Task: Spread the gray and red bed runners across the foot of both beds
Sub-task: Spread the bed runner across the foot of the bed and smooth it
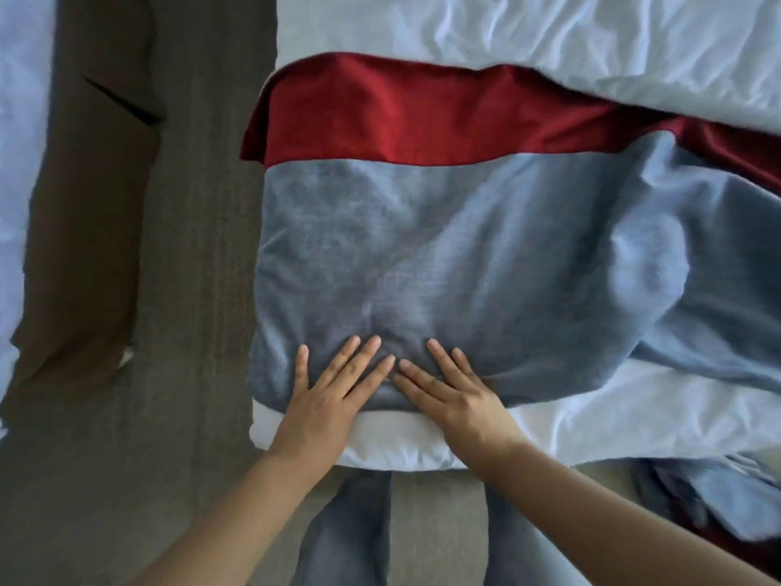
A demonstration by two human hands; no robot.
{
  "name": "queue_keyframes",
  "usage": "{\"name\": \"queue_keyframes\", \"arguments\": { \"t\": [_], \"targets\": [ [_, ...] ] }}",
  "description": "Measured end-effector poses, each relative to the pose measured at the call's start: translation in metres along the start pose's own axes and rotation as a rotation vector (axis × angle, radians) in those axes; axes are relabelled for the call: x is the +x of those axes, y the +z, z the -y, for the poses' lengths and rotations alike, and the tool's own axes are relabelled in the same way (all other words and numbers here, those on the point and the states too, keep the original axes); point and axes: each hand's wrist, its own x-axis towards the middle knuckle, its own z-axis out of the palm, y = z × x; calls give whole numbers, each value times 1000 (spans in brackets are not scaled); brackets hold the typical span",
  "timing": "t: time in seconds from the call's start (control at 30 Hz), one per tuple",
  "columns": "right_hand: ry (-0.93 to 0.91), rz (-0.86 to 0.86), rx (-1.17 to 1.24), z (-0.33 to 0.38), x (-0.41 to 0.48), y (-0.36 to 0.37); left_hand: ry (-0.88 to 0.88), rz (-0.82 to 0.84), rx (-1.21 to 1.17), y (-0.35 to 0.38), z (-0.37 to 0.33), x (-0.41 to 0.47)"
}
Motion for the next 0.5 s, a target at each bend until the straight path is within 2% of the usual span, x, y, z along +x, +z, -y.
{"name": "queue_keyframes", "arguments": {
  "t": [0.1,0.2,0.33,0.5],
  "targets": [
    [38,9,45,-1,-3,10,-46,-1,23,4,-6,4],
    [-21,20,13,-10,-3,15,-90,7,48,5,-18,7],
    [15,-40,-28,-24,-4,2,-177,11,22,-3,-61,28],
    [156,-185,-80,-105,-56,-30,-135,-180,-50,-5,-163,101]
  ]
}}
